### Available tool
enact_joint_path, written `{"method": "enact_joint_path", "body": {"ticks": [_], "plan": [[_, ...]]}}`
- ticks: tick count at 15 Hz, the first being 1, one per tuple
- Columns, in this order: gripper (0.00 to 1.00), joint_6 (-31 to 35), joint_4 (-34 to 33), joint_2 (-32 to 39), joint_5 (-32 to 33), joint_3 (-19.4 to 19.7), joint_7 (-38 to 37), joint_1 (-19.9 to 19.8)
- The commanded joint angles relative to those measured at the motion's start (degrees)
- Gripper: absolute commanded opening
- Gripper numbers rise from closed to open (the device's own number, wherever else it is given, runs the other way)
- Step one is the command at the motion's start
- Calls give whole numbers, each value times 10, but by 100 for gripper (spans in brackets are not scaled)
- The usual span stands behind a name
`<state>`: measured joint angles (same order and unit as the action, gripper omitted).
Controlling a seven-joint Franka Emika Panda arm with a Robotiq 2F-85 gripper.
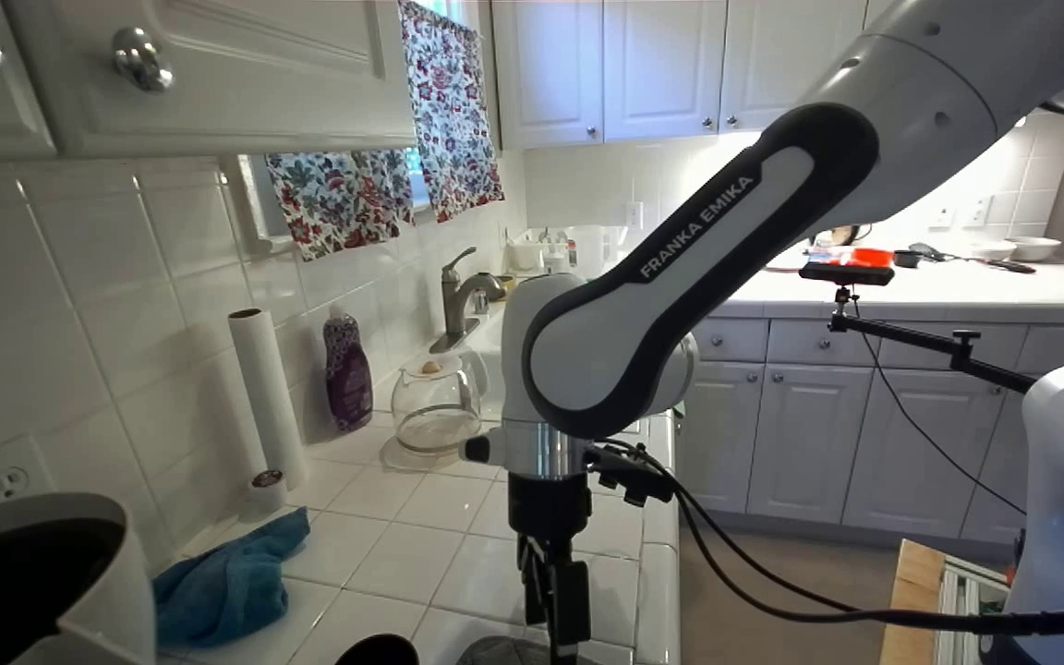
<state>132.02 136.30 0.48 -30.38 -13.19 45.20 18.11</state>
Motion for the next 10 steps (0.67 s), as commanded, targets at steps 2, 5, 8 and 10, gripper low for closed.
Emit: {"method": "enact_joint_path", "body": {"ticks": [2, 5, 8, 10], "plan": [[100, 12, -32, 42, -30, -24, 8, -7], [99, 16, -43, 58, -25, -30, 3, -12], [70, 15, -52, 69, -22, -33, 0, -17], [55, 15, -56, 74, -21, -34, -1, -20]]}}
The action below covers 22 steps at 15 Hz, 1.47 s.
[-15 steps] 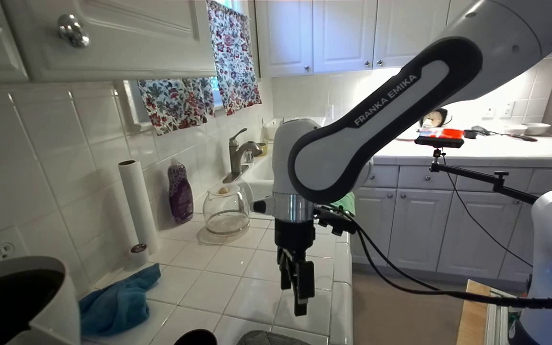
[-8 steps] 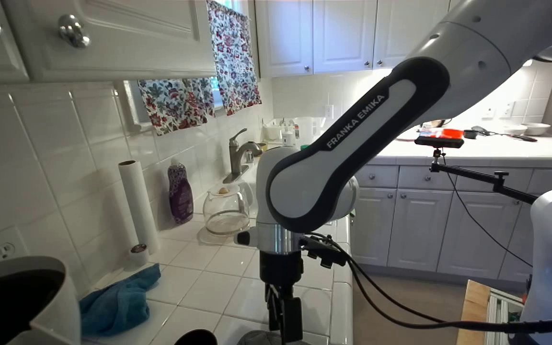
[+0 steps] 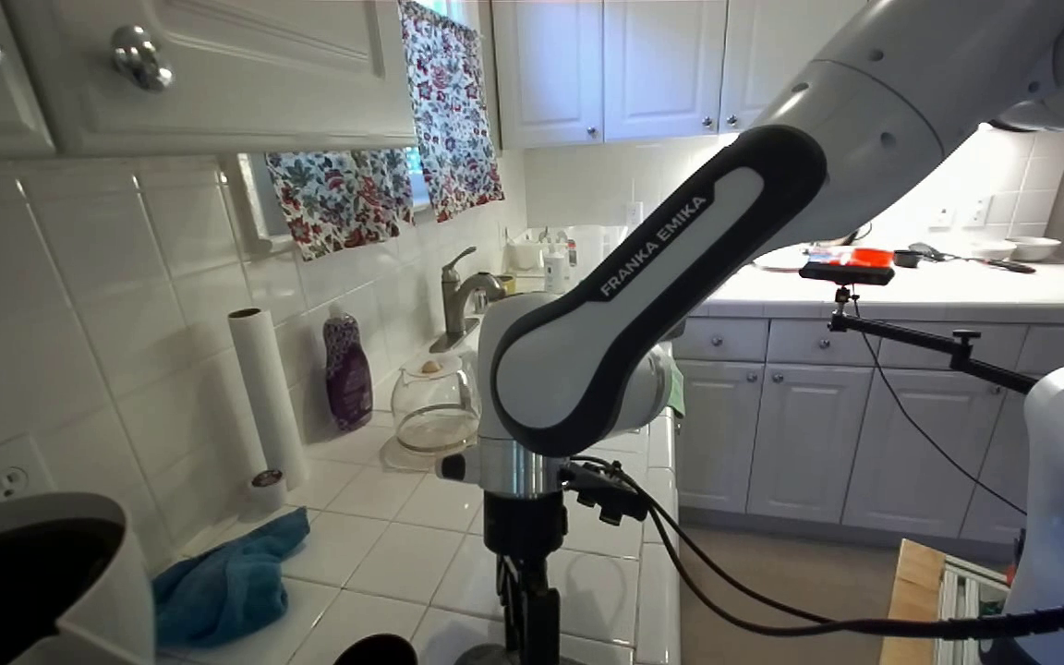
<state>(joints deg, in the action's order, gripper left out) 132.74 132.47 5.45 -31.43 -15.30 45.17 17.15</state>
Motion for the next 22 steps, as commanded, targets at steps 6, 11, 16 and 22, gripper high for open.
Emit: {"method": "enact_joint_path", "body": {"ticks": [6, 11, 16, 22], "plan": [[12, 11, -23, 28, -3, -17, -6, -15], [0, 19, -12, 10, 2, -19, -14, -16], [1, 60, 62, -87, 11, -10, -48, -23], [43, 34, 81, -121, 7, 11, -54, -12]]}}
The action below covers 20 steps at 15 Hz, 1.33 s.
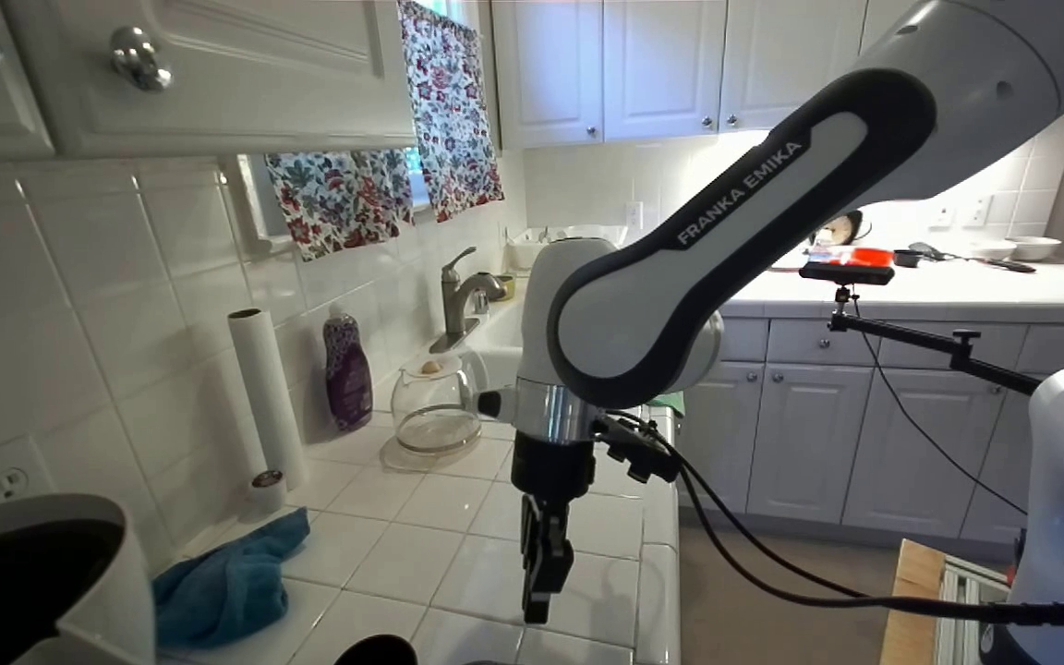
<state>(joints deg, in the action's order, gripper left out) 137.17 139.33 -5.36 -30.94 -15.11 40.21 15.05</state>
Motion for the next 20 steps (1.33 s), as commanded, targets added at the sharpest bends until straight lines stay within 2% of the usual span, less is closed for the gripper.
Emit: {"method": "enact_joint_path", "body": {"ticks": [1, 8, 16, 20], "plan": [[49, -14, 9, -9, 5, 10, -7, 10], [100, 2, -15, 47, 6, 4, 1, 11], [100, -5, -103, 125, 61, -15, 2, 10], [96, -14, -150, 168, 94, -30, 2, 8]]}}
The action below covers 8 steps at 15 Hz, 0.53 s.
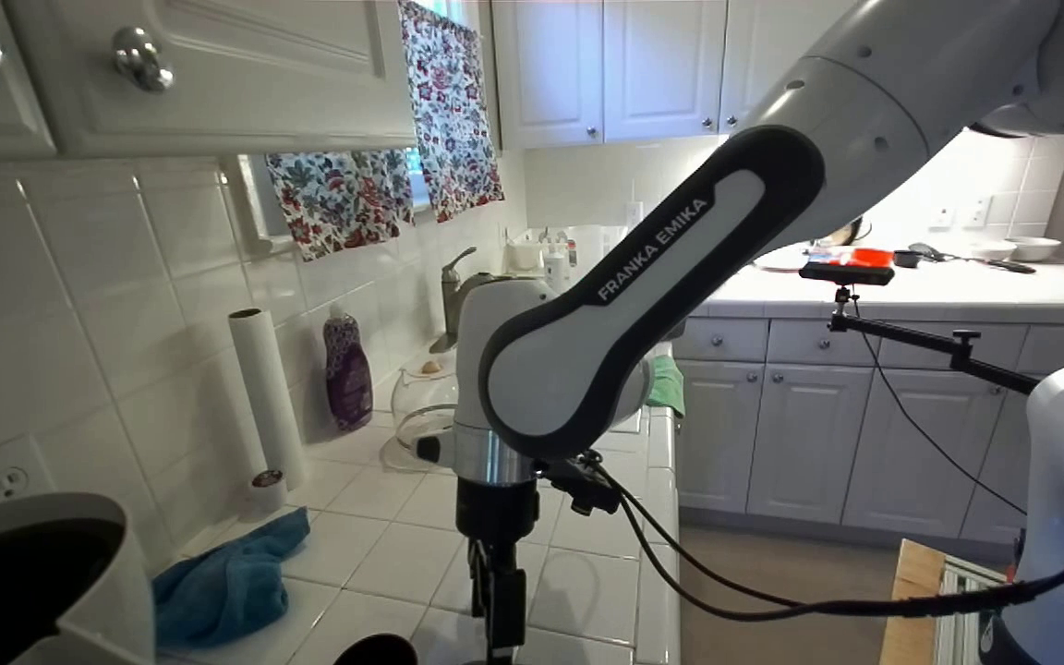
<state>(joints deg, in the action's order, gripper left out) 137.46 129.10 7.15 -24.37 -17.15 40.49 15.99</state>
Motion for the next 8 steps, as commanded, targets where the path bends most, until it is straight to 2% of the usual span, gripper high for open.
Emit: {"method": "enact_joint_path", "body": {"ticks": [1, 3, 7, 8], "plan": [[93, -19, -56, 50, 35, -14, -3, -1], [89, -21, -71, 65, 40, -24, -2, -2], [71, -27, -83, 71, 53, -40, -13, 2], [73, -25, -80, 67, 54, -42, -15, 1]]}}
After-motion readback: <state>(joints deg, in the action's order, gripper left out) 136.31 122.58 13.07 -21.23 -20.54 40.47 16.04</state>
